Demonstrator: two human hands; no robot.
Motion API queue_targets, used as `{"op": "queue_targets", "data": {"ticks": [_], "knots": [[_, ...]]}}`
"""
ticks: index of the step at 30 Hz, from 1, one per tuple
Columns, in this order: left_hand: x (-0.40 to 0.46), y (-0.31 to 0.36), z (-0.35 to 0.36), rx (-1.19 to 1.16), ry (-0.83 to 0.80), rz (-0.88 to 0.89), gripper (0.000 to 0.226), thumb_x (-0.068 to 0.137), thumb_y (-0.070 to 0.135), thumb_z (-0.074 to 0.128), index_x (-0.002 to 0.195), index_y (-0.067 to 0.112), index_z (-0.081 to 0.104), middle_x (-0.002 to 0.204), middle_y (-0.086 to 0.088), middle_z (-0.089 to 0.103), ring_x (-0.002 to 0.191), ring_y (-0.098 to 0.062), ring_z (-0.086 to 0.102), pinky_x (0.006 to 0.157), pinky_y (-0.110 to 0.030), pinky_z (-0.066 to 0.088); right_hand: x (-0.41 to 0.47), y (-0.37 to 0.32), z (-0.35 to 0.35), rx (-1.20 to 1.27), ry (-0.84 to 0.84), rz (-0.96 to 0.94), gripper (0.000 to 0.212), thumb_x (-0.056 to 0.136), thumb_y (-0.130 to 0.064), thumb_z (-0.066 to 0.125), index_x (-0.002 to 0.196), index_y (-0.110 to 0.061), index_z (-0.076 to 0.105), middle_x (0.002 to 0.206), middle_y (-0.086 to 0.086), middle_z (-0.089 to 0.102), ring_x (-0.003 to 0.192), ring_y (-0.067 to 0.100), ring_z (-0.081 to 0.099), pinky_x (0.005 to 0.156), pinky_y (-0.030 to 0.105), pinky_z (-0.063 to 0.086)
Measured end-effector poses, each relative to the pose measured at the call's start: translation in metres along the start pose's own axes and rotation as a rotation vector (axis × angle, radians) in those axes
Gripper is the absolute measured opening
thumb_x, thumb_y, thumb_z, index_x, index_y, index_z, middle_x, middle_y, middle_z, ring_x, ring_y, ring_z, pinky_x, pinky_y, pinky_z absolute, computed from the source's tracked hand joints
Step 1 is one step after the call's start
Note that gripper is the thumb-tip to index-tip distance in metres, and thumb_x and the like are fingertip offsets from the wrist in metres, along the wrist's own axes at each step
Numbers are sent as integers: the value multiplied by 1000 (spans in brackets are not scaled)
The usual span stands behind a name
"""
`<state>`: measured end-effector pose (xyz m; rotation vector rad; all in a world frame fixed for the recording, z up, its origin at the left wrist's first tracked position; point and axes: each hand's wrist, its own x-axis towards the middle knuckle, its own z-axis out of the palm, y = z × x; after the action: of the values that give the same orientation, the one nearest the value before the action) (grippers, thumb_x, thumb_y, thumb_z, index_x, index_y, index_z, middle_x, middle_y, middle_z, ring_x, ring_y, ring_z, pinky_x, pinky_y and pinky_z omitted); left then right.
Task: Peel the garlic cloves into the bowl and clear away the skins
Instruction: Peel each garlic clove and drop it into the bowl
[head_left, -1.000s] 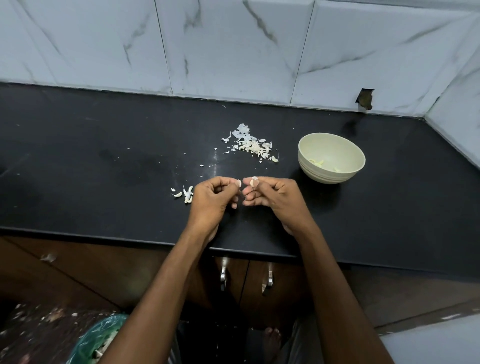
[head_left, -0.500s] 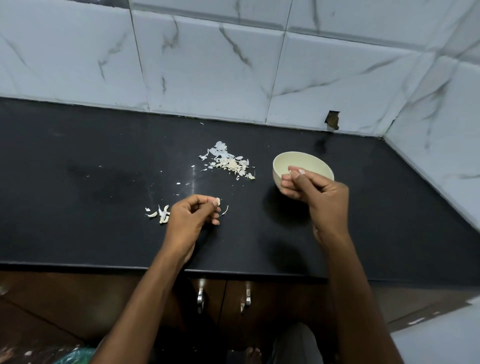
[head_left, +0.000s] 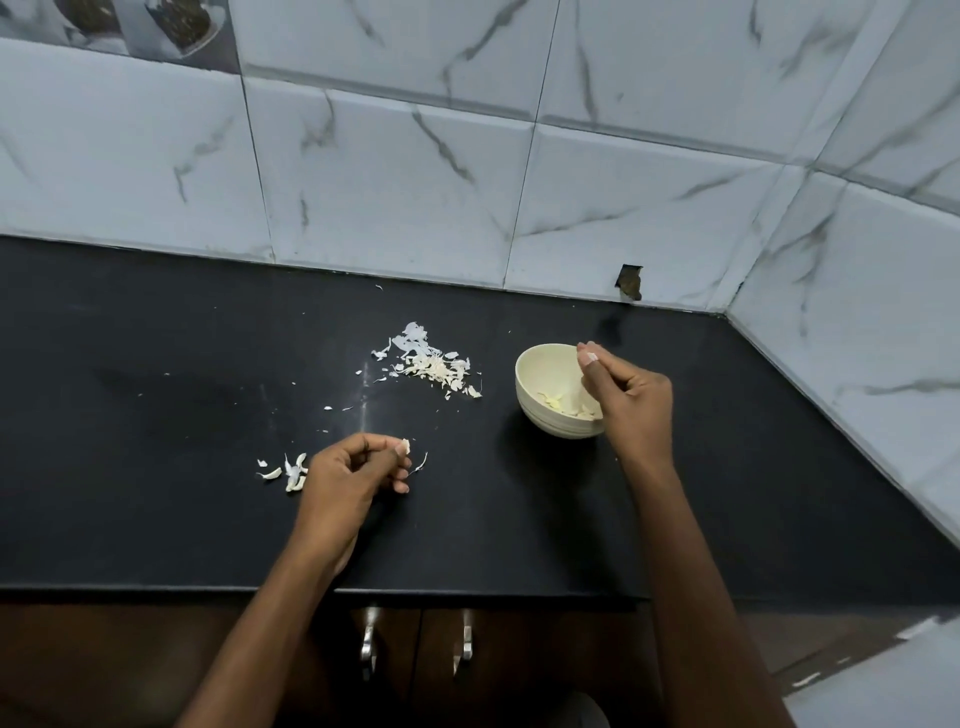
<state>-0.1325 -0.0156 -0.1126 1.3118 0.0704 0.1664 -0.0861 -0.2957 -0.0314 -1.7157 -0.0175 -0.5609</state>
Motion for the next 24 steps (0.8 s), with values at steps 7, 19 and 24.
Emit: {"op": "queue_targets", "data": {"ticks": [7, 19, 24], "knots": [[6, 5, 9, 67, -24, 26, 9, 93, 4, 73, 94, -5, 73, 77, -14, 71, 66, -19, 62, 59, -26, 57, -14, -19, 34, -200, -92, -288, 12, 88, -23, 84, 98, -17, 85, 95, -10, 80, 88, 7, 74, 83, 34, 60], [43, -2, -2, 518, 79, 221, 18, 87, 3, 80, 98, 18, 83, 94, 3, 70, 82, -2, 67, 83, -28, 56, -19, 12, 123, -704, -412, -538, 24, 81, -4, 75, 82, -26, 83, 101, -5, 59, 100, 24, 52, 79, 41, 54], [42, -1, -5, 514, 169, 211, 10, 79, 17, 89, 81, 20, 79, 84, -2, 71, 70, -4, 61, 71, -19, 48, -15, 8, 119, -735, -381, -469, 22, 74, -36, 92, 85, -26, 76, 103, -3, 53, 98, 23, 52, 80, 39, 51]]}}
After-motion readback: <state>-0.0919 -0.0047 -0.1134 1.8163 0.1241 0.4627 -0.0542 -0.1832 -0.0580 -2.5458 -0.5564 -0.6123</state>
